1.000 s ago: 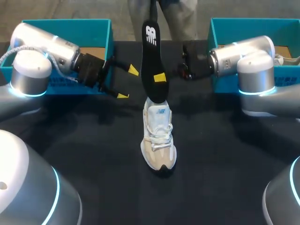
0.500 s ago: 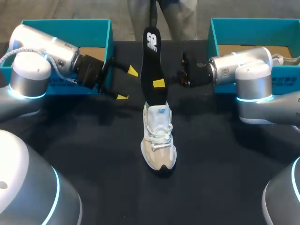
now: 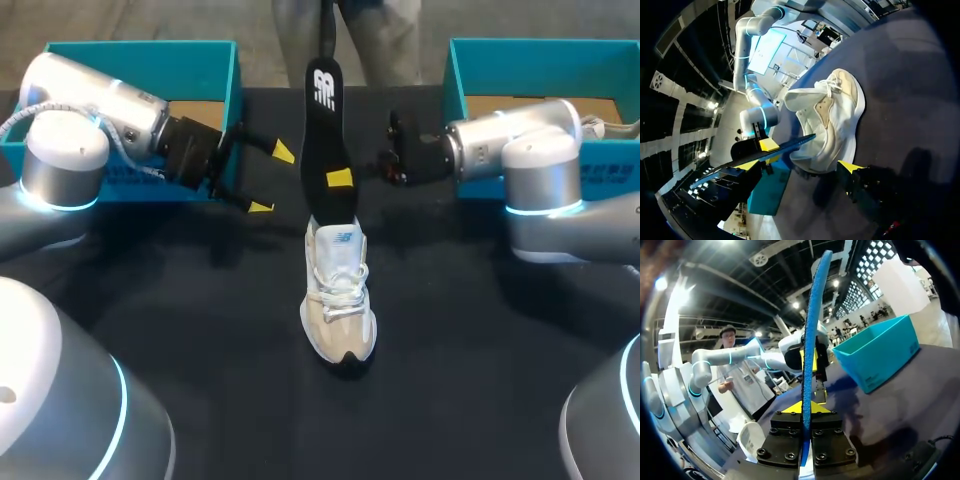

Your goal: Take the shoe out of the shoebox, open the shoe tongue, remove and reinsert the insole, then place the shoe into the shoebox

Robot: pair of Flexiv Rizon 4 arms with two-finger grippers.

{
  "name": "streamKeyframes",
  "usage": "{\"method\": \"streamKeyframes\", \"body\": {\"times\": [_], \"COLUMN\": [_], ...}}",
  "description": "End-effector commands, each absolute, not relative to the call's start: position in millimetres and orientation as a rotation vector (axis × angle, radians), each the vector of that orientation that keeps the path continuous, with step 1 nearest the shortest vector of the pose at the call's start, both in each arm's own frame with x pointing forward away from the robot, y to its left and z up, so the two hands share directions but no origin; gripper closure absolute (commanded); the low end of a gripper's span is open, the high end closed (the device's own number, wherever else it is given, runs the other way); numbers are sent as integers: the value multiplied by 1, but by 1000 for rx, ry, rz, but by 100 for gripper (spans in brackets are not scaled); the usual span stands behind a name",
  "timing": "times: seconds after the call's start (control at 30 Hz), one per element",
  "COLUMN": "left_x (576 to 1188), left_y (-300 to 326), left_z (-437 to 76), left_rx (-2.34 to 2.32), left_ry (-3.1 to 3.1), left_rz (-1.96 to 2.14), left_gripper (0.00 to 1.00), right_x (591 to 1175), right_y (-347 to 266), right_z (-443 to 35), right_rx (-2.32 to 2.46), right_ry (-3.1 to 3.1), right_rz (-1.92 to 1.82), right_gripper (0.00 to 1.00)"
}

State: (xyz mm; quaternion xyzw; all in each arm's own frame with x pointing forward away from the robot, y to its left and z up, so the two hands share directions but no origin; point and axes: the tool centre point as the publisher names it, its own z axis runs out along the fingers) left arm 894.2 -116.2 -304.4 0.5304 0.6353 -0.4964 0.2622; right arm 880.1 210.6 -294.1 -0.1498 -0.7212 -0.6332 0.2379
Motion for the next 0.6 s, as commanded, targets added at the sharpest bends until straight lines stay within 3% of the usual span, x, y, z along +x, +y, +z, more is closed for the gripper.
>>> {"method": "streamKeyframes", "body": {"times": [0.03, 0.6], "left_x": [893, 893], "left_y": [-117, -117], "left_z": [-304, -304], "left_rx": [1434, 1434], "left_ry": [1721, 1721], "left_rz": [-1339, -1339], "left_gripper": [0, 0], "right_x": [882, 876], "right_y": [207, 200], "right_z": [-294, -307], "right_rx": [-406, -436], "right_ry": [-1975, -1965], "right_rz": [-1722, -1724], "right_gripper": [100, 100]}}
